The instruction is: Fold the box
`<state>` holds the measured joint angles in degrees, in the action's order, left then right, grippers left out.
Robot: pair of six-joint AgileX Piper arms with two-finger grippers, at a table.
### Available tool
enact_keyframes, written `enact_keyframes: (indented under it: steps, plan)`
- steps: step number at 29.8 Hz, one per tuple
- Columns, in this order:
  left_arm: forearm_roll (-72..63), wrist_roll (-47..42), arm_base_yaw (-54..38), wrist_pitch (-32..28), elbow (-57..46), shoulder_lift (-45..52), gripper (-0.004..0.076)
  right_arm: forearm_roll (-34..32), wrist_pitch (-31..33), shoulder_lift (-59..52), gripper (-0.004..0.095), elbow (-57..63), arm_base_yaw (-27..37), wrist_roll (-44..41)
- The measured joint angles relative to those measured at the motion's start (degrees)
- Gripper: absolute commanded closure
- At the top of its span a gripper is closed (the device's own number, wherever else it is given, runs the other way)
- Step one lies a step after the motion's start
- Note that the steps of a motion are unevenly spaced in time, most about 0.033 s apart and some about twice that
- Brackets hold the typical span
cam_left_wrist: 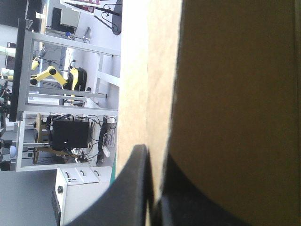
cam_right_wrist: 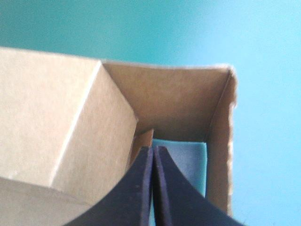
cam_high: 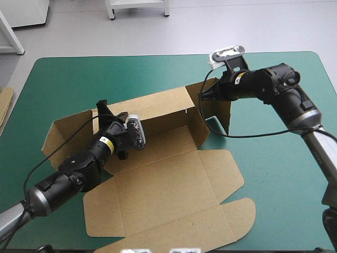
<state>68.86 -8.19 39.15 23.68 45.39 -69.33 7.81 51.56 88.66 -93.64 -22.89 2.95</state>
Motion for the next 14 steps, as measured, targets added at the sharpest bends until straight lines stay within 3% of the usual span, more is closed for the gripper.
enact_keyframes:
  steps: [14]
  plan:
    - [0.00, 0.00, 0.00, 0.05, 0.00, 0.00, 0.0733, 8.34, 9.43, 12.02, 0.0912, -22.50, 5.16, 2.92]
